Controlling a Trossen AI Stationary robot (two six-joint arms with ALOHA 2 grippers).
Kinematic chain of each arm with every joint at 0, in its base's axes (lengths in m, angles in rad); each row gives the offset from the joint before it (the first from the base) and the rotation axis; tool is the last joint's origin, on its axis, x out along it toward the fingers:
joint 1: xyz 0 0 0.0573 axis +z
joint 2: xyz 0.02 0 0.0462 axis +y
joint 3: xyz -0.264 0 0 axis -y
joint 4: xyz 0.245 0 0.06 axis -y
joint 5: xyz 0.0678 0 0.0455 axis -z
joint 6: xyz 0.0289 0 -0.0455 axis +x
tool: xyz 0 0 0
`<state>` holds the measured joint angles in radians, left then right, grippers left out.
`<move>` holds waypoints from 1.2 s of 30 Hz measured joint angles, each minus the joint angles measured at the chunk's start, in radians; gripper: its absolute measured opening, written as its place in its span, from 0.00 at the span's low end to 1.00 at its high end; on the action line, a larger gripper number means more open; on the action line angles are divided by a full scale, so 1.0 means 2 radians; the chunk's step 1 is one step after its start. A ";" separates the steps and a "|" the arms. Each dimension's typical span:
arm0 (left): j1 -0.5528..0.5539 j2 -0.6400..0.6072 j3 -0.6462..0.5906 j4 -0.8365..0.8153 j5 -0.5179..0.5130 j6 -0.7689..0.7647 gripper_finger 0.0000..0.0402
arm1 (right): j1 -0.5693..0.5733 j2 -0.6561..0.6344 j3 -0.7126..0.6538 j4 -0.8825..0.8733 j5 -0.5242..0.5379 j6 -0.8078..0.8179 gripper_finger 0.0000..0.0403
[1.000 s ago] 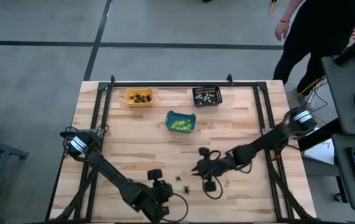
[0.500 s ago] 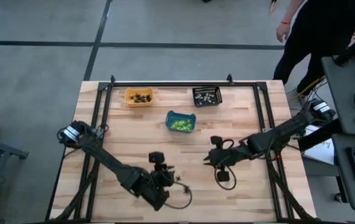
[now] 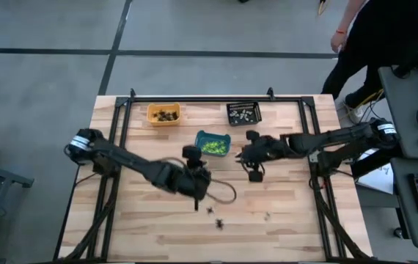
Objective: Sort Halloween decoration
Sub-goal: Put the green spider toy into the blue bin
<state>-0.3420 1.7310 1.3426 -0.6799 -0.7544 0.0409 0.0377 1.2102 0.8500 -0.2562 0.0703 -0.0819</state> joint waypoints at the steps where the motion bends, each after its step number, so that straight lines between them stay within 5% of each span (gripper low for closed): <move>1: 0.011 -0.012 -0.017 0.015 0.011 0.009 0.19 | -0.012 0.000 -0.003 0.000 -0.009 -0.003 0.16; 7: 0.074 -0.090 -0.131 0.192 0.101 0.063 0.19 | -0.053 0.000 -0.021 0.003 -0.015 0.013 0.16; 16: 0.138 -0.107 -0.219 0.376 0.139 0.061 0.19 | -0.050 0.001 -0.038 0.006 -0.024 0.099 0.16; 28: 0.185 -0.089 -0.264 0.433 0.166 0.081 0.19 | -0.051 0.001 -0.095 0.072 -0.024 0.094 0.16; 36: 0.239 -0.089 -0.264 0.458 0.234 0.100 0.19 | -0.093 0.001 -0.110 0.160 -0.022 0.036 0.16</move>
<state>0.1369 1.5524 0.8152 0.2352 -0.2872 0.2414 -0.1491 1.2118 0.6296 0.0637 0.0257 -0.0104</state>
